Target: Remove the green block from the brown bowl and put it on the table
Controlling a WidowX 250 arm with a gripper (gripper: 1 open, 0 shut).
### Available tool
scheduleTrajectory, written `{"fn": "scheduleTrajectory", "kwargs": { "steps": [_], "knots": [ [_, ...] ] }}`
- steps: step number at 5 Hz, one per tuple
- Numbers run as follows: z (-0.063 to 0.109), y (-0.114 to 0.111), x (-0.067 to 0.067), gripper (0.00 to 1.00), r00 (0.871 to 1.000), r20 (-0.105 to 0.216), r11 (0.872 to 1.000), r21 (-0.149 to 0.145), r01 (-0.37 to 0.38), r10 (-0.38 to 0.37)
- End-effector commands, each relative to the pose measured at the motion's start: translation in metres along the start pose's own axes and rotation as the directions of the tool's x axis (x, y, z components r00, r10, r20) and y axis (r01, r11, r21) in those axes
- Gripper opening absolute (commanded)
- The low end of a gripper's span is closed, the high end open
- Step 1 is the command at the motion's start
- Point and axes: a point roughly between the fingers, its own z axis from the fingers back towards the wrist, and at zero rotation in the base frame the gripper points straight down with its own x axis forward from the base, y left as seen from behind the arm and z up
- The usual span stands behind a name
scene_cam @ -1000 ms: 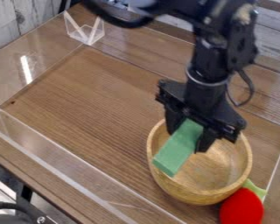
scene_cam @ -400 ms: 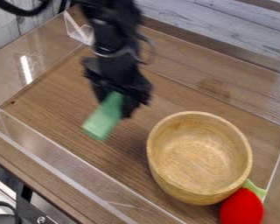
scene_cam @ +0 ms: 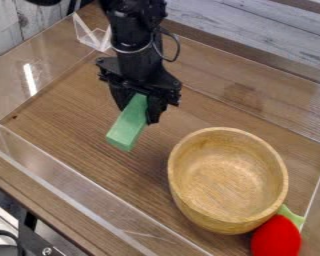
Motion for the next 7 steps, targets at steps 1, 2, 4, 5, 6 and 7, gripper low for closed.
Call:
{"fn": "scheduleTrajectory", "kwargs": {
  "steps": [1, 2, 4, 5, 6, 7],
  "knots": [
    [0.002, 0.000, 0.015, 0.00, 0.998, 0.040, 0.999, 0.017, -0.041, 0.040],
    [-0.004, -0.001, 0.019, 0.00, 0.996, 0.041, 0.996, 0.030, -0.079, 0.078],
    [-0.007, 0.010, 0.019, 0.00, 0.997, 0.042, 0.997, 0.035, -0.073, 0.072],
    [-0.022, 0.019, 0.011, 0.00, 0.991, 0.043, 0.991, 0.051, -0.127, 0.125],
    [-0.034, 0.027, 0.004, 0.00, 0.984, 0.047, 0.983, 0.064, -0.173, 0.170],
    [-0.047, 0.037, -0.001, 0.00, 0.978, 0.052, 0.976, 0.072, -0.205, 0.202]
  ]
}}
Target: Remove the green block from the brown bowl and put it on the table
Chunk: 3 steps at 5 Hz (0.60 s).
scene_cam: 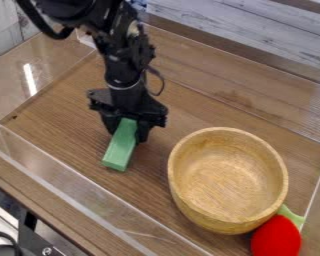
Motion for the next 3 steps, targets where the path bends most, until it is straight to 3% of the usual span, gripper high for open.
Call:
{"fn": "scheduleTrajectory", "kwargs": {
  "steps": [1, 2, 3],
  "knots": [
    [0.002, 0.008, 0.005, 0.00, 0.999, 0.024, 0.999, -0.010, 0.042, -0.042],
    [0.000, 0.013, 0.003, 0.00, 0.996, 0.018, 0.996, -0.019, 0.091, -0.091],
    [0.011, 0.006, 0.010, 0.00, 0.997, 0.005, 0.997, -0.013, 0.082, -0.082]
  ]
}}
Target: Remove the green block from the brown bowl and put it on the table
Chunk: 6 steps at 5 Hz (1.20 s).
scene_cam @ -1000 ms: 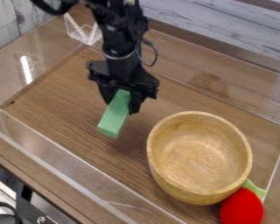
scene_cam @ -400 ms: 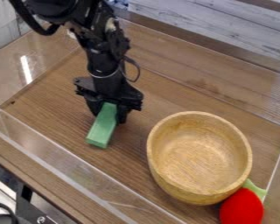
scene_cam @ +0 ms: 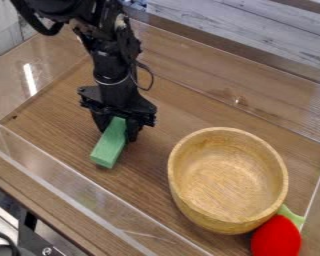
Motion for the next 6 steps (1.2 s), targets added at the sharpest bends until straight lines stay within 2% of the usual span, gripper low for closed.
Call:
{"fn": "scheduleTrajectory", "kwargs": {
  "steps": [1, 2, 3, 4, 6],
  "knots": [
    [0.025, -0.004, 0.021, 1.00, 0.997, 0.043, 0.998, -0.017, 0.060, -0.059],
    [0.041, -0.011, 0.034, 1.00, 0.991, 0.050, 0.991, -0.029, 0.129, -0.128],
    [0.047, -0.026, 0.034, 1.00, 0.989, 0.048, 0.990, -0.026, 0.139, -0.138],
    [0.048, -0.039, 0.032, 1.00, 0.988, 0.047, 0.989, -0.019, 0.146, -0.145],
    [0.036, -0.051, 0.025, 1.00, 0.990, 0.024, 0.990, -0.003, 0.139, -0.139]
  ]
}}
